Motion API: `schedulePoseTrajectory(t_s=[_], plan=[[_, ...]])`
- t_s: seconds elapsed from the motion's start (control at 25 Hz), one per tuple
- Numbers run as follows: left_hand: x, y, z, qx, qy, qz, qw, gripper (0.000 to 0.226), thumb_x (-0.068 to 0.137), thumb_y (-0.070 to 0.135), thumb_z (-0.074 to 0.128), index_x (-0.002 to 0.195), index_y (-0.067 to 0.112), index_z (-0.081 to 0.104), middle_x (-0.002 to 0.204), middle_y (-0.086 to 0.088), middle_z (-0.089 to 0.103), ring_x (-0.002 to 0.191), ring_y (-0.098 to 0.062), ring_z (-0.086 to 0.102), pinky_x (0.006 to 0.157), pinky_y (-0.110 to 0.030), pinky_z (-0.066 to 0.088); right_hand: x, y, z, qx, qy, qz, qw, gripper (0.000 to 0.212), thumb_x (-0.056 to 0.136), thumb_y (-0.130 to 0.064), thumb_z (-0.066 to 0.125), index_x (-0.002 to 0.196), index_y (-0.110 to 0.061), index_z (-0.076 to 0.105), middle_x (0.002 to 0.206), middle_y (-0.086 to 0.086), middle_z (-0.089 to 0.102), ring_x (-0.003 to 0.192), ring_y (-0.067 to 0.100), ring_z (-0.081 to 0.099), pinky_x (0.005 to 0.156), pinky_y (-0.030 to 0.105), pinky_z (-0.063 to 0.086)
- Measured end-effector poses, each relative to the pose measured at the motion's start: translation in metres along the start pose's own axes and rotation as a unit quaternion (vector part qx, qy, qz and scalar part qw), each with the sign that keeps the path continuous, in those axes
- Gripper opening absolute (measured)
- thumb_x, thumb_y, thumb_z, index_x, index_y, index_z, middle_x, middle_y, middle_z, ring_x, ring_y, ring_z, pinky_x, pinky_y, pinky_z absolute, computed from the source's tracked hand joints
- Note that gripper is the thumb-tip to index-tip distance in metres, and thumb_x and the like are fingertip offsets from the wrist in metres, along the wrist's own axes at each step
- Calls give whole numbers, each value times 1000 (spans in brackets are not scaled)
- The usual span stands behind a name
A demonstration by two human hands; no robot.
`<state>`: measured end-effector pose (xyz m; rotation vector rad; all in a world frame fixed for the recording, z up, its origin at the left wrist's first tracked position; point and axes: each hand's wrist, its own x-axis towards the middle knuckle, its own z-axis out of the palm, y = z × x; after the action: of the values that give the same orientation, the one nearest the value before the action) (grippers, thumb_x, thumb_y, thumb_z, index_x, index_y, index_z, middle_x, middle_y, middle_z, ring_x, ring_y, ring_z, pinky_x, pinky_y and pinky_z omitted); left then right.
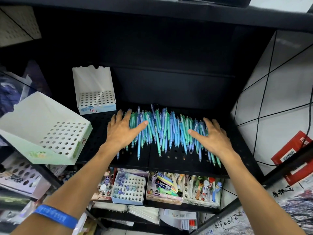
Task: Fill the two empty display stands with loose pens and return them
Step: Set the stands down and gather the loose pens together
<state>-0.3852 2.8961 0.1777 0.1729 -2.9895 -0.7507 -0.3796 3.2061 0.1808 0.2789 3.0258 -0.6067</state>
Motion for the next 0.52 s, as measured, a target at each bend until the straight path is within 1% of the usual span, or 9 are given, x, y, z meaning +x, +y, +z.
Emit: schedulePoseTrajectory(t_s=[0.08,0.12,0.2,0.24,0.28,0.32,0.4,0.44,0.52], plan=[[14,14,-4,24,22,48,998,89,86,81,37,157,29,22,165,-10,17,151,-34,15,122,-49,14,6,5,-4,9,5,6,1000,98,78,-85,44,157,-34,14,166,1,7,149,36,16,116,54,29],[23,24,-3,42,32,79,996,83,88,77,38,154,27,30,161,-11,28,148,-34,24,121,-49,19,9,8,-6,18,8,12,1000,98,79,-84,44,157,-33,15,166,2,9,149,36,17,116,53,29],[46,51,0,78,46,110,990,62,94,61,44,140,21,53,143,-14,54,134,-36,42,112,-45,33,14,14,-8,42,10,22,999,95,82,-81,43,157,-28,18,164,5,15,147,37,21,115,51,30],[57,64,2,93,47,99,990,50,95,52,48,129,18,62,131,-14,62,128,-36,46,106,-44,36,17,18,-7,45,10,23,999,93,84,-80,42,156,-26,20,164,6,19,146,37,24,115,50,31],[68,75,4,108,37,75,991,44,95,47,51,122,15,65,125,-14,65,126,-36,47,103,-44,35,18,20,-6,41,11,20,999,91,85,-78,40,156,-24,23,163,7,22,145,37,26,114,48,32],[78,84,6,124,12,44,991,43,94,45,52,120,14,63,124,-13,64,127,-35,46,103,-46,34,19,22,-4,39,14,13,999,88,87,-76,40,156,-23,25,162,7,25,145,36,28,114,47,33],[93,93,9,140,-40,-9,989,51,93,48,55,128,12,55,130,-12,59,130,-34,45,106,-48,32,20,25,-1,44,17,-8,999,82,91,-72,40,155,-22,27,162,7,25,146,33,28,115,43,31],[99,94,12,137,-50,-26,989,54,92,49,56,131,12,52,132,-11,58,130,-34,46,106,-48,32,19,26,1,50,14,-17,999,80,92,-70,40,155,-23,27,163,6,23,147,31,26,117,42,29],[105,91,17,125,-46,-41,990,54,91,50,59,130,12,53,131,-11,59,128,-34,49,106,-47,33,17,29,3,70,7,-29,997,77,94,-66,41,156,-23,27,164,4,18,150,27,20,119,39,22]])
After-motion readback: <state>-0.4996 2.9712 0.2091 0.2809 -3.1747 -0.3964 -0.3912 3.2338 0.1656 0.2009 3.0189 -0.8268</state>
